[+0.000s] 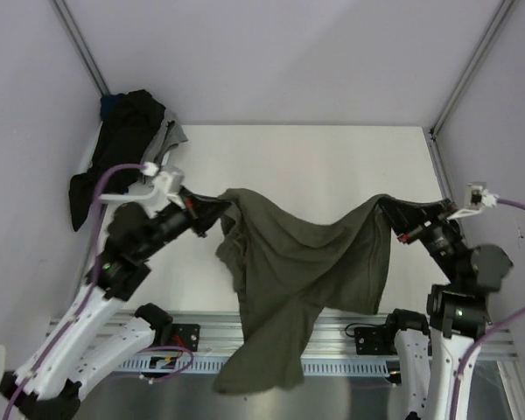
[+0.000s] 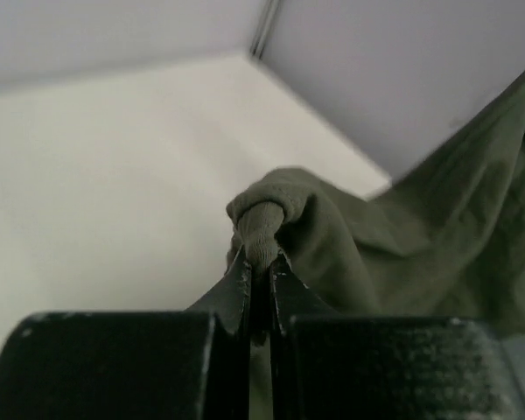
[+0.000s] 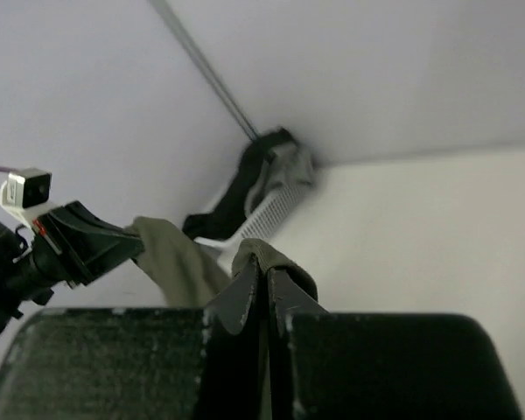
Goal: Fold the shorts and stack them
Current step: Flatten the shorts out
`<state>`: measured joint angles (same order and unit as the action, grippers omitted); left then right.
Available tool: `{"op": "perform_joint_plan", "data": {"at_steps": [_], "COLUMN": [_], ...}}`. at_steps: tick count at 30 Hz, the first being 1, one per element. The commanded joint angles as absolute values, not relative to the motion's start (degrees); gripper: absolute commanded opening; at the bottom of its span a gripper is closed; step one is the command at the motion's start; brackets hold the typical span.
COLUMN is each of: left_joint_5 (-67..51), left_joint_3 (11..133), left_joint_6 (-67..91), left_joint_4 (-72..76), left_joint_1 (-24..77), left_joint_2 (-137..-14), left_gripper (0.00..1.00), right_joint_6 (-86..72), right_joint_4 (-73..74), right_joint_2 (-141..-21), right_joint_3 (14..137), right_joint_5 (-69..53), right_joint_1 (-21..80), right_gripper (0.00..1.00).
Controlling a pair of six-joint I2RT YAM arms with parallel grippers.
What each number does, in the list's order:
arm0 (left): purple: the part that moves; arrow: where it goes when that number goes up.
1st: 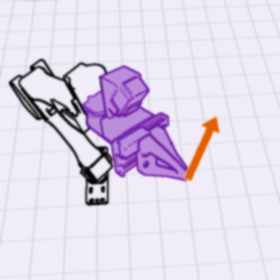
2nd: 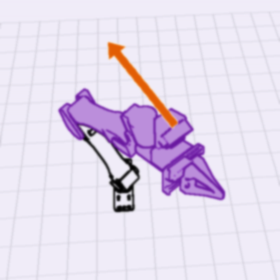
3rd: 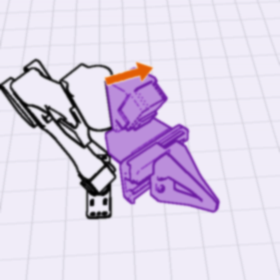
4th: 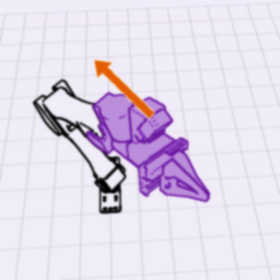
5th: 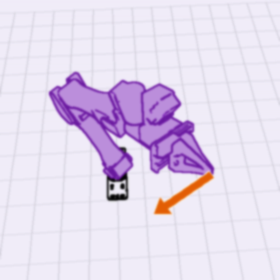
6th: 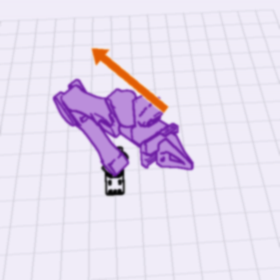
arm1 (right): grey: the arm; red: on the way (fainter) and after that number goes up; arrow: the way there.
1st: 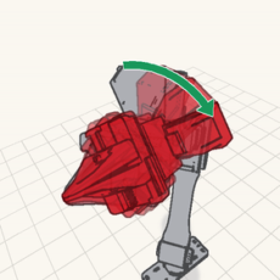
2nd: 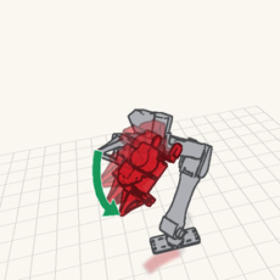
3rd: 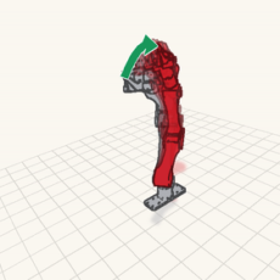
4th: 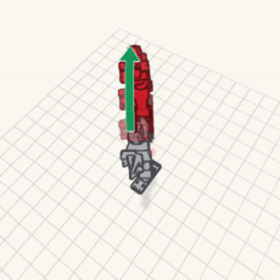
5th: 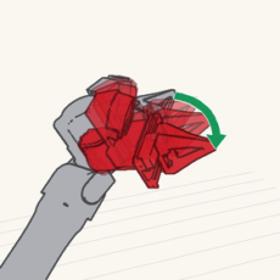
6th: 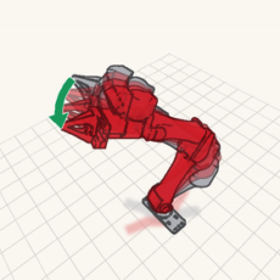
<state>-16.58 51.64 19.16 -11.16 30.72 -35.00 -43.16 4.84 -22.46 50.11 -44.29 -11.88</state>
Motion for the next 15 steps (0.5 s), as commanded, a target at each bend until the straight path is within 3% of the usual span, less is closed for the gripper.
{"op": "perform_joint_plan", "data": {"at_steps": [1,4,7,15], "left_joint_5": [-12.14,-9.23,-7.39,-9.05], "left_joint_3": [42.92,37.98,38.93,55.09], "left_joint_6": [22.67,25.31,23.39,14.08], "left_joint_4": [4.36,15.53,23.80,30.06], "left_joint_1": [30.41,30.50,30.50,30.50], "left_joint_2": [-41.99,-51.80,-62.52,-83.74], "left_gripper": [0.00,0.00,0.00,0.02], "right_joint_6": [-44.21,-46.93,-47.11,-44.03], "right_joint_4": [3.87,-2.87,-5.97,-6.85], "right_joint_2": [-24.96,-28.91,-30.85,-33.37], "right_joint_3": [42.89,30.89,26.64,22.59], "right_joint_5": [-39.90,-35.61,-29.20,-15.74], "right_joint_1": [-11.87,-11.25,-10.73,-10.90], "right_gripper": [0.00,0.00,0.00,0.00]}}
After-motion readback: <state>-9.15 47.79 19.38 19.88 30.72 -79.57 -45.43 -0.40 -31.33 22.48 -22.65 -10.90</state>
